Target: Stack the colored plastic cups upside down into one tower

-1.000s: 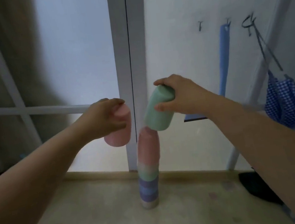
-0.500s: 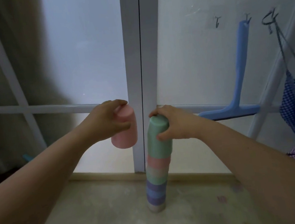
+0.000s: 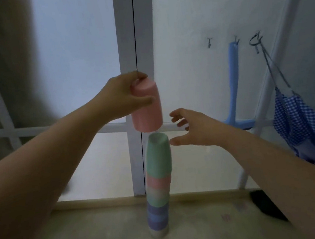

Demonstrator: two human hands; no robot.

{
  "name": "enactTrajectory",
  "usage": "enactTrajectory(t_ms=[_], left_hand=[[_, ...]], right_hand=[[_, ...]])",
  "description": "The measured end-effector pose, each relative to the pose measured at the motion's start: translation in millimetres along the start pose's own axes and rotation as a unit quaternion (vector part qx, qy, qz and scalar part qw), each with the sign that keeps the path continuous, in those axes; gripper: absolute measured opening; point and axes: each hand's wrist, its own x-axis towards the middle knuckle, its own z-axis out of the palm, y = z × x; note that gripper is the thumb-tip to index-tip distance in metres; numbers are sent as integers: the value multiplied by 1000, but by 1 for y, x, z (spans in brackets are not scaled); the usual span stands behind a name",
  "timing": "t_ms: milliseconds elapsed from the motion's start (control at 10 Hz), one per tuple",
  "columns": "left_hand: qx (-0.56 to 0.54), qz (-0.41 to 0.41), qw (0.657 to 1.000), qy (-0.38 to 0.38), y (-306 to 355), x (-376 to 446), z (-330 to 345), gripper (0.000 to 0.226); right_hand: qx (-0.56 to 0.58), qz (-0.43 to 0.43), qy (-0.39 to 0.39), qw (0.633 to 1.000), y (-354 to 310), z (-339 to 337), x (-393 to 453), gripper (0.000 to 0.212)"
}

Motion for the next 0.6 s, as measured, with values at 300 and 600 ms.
enactTrajectory(t_ms=[300, 600], left_hand=[[47, -11, 991, -123, -10, -20, 64, 59], [54, -23, 989, -133, -24, -30, 70, 63]], right_hand=[[-4, 43, 9, 999, 18, -8, -32, 77], [25, 63, 0, 998, 20, -4, -43, 76]])
